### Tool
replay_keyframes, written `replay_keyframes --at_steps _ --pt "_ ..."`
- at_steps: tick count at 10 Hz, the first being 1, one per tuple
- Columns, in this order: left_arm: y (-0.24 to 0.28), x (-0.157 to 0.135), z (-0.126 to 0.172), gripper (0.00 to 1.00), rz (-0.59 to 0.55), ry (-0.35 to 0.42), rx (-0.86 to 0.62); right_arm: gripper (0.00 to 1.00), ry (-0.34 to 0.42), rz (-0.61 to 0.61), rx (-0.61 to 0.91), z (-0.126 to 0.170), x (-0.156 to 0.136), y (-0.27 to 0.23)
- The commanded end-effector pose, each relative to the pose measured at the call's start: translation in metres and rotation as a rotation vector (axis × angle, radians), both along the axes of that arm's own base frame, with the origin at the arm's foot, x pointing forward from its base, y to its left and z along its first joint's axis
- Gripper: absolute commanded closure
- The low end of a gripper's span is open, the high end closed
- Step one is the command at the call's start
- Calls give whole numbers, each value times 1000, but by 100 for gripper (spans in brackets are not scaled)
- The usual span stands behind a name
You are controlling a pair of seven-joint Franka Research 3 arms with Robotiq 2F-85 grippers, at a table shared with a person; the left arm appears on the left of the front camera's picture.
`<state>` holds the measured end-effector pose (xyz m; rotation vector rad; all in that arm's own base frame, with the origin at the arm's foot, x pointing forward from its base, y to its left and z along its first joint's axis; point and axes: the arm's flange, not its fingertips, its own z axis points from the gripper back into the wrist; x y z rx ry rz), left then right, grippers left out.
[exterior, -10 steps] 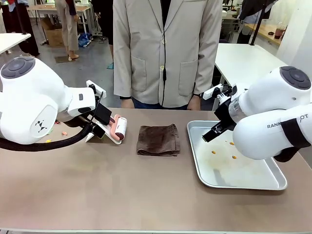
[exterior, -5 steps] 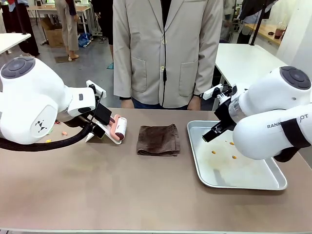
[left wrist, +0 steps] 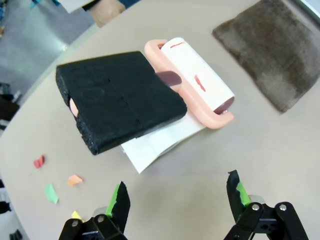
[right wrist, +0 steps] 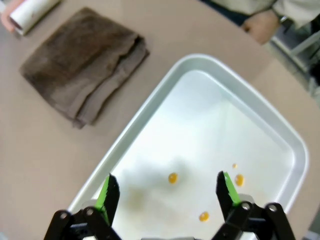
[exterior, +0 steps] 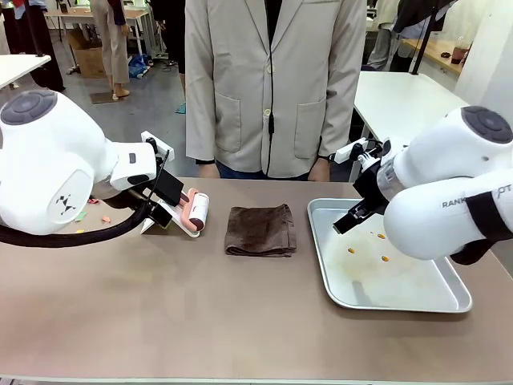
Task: Clean the surface of the table.
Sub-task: Hold the Lint Roller with your left hand and the towel with your right hand.
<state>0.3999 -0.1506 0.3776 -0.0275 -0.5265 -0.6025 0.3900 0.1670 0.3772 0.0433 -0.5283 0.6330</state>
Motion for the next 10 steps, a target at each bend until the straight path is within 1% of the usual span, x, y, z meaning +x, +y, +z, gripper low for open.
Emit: replay_keyframes --at_steps 1,2,3,4,5,6,7,8,9,10 --pt "16 -21 32 0 6 63 -13 0 163 -52 98 41 -27 -9" --pt "26 -31 46 0 15 114 -19 0 216 -99 108 56 -37 -14" --pt "39 -45 62 0 21 149 -83 0 252 -164 116 70 -47 -20" --pt "52 -55 78 0 47 176 -152 0 264 -182 163 83 -58 -27" --pt "67 -65 94 0 88 177 -232 0 277 -177 233 94 -69 -36" --pt "80 -74 108 0 98 192 -322 0 276 -142 320 105 -82 -49" --pt "100 -82 119 0 64 205 -413 0 266 -103 416 114 -99 -70" --pt "127 -88 127 0 78 203 -515 0 242 -98 528 122 -115 -96" --pt "153 -93 133 0 57 238 -642 0 233 -123 663 123 -125 -124" --pt "182 -100 135 0 53 254 -738 0 251 -144 799 120 -130 -154"
